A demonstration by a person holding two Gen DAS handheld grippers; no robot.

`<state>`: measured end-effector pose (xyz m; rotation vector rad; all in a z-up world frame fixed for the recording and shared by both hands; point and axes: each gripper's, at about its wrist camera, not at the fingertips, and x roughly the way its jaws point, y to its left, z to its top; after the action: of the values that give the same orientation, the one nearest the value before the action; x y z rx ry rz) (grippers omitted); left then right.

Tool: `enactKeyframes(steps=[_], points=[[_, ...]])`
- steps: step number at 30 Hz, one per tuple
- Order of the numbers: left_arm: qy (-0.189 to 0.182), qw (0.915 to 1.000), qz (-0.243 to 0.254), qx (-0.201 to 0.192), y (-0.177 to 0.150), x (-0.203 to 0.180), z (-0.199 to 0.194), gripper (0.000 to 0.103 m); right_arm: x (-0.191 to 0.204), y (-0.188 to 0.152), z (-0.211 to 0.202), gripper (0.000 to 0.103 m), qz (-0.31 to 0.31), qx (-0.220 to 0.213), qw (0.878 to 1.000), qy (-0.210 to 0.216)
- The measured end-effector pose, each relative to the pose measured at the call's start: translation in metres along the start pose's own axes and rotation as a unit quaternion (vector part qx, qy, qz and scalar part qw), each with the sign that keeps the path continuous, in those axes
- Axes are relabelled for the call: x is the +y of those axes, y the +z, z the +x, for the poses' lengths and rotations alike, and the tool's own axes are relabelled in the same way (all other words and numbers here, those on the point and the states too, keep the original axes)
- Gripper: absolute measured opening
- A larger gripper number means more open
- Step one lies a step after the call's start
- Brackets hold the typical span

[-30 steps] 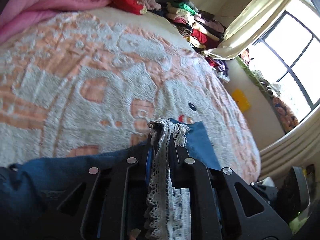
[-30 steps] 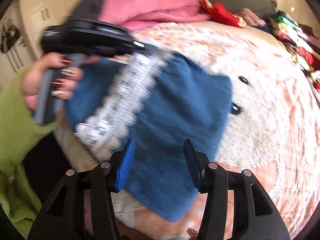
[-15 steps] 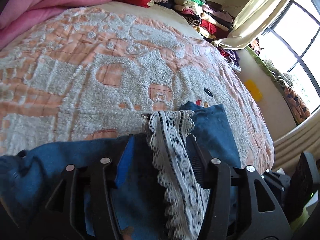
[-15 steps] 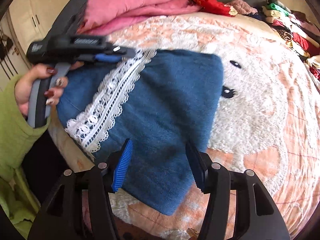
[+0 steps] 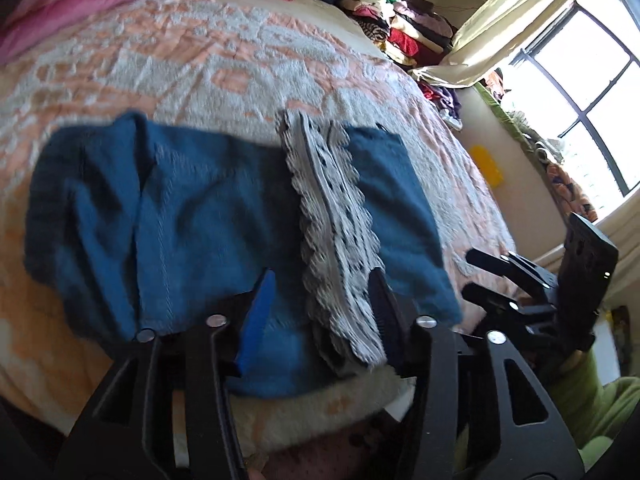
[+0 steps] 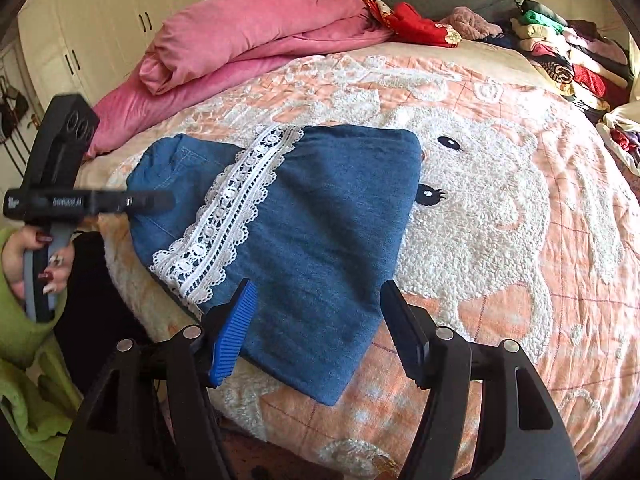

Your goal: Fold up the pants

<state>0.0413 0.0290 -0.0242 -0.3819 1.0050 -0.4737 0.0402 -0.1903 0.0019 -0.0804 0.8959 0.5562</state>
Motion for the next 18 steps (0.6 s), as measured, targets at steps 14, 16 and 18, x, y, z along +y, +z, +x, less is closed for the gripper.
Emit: enactKeyframes(steps=[14, 16, 18], points=[[-0.002, 0.9988, -0.009, 0.047, -0.02, -0.018, 0.042, 0.006, 0.007, -0.007, 0.016, 0.063, -0.003, 0.022, 1.0, 0.002], [0.007, 0.999, 0.011, 0.043, -0.021, -0.022, 0.035, 0.006, 0.006, -0.008, 0.017, 0.063, -0.002, 0.026, 1.0, -0.001], [0.015, 0.9988, 0.031, 0.036, -0.022, -0.026, 0.022, 0.006, 0.007, -0.005, 0.012, 0.063, -0.004, 0.02, 1.0, -0.002]])
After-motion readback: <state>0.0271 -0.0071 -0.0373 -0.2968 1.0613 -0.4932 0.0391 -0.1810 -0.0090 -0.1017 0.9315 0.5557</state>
